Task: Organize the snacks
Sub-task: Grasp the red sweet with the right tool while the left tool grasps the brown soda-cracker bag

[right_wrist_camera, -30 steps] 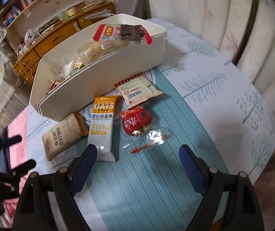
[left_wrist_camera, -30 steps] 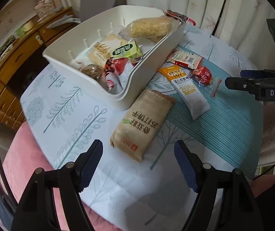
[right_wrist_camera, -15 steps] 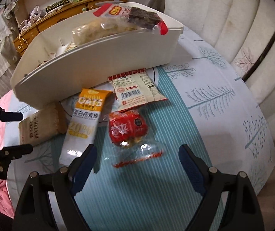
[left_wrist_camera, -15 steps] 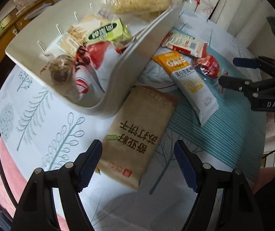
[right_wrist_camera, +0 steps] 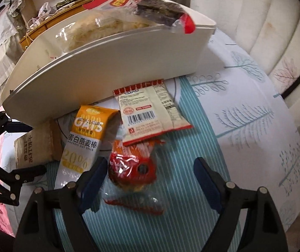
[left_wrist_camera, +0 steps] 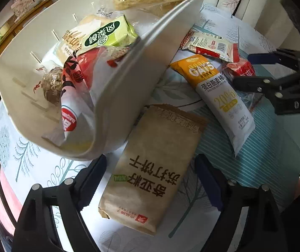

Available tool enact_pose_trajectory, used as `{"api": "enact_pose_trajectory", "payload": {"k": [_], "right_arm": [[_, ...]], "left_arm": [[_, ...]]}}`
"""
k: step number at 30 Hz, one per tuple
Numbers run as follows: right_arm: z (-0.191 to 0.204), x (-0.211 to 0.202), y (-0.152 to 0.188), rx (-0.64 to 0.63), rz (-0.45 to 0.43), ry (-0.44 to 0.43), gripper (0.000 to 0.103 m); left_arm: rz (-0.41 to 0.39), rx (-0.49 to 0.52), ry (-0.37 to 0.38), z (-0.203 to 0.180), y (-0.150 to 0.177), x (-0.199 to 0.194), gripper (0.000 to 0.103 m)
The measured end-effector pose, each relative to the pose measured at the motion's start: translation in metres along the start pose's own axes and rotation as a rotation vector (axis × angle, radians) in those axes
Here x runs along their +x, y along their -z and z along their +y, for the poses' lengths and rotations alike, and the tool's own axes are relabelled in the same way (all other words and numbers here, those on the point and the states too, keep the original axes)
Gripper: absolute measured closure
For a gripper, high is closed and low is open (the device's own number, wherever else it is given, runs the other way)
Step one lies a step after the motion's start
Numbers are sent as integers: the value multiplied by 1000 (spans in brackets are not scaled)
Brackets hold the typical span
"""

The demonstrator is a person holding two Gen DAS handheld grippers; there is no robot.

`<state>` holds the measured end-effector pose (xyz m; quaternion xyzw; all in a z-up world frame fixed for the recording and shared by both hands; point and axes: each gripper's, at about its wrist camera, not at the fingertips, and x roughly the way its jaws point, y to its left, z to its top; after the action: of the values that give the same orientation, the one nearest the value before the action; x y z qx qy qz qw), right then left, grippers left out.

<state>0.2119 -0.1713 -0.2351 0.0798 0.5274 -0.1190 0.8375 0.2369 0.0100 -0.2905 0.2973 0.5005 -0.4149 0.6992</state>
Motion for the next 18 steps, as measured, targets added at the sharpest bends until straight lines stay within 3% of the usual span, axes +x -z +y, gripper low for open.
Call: {"api": "enact_pose_trajectory", "payload": {"k": [9, 14, 18], "right_arm": [[5, 13, -7, -45, -16, -10, 21], [14, 13, -8, -61, -35, 11, 34], [18, 13, -9, -71, -32, 11, 36]], "left_arm": [[-57, -78, -22, -1, 4, 0, 17], [-82, -115, -38, -2, 17, -9, 27], [-80, -156, -56, -5, 21, -13, 30]]}}
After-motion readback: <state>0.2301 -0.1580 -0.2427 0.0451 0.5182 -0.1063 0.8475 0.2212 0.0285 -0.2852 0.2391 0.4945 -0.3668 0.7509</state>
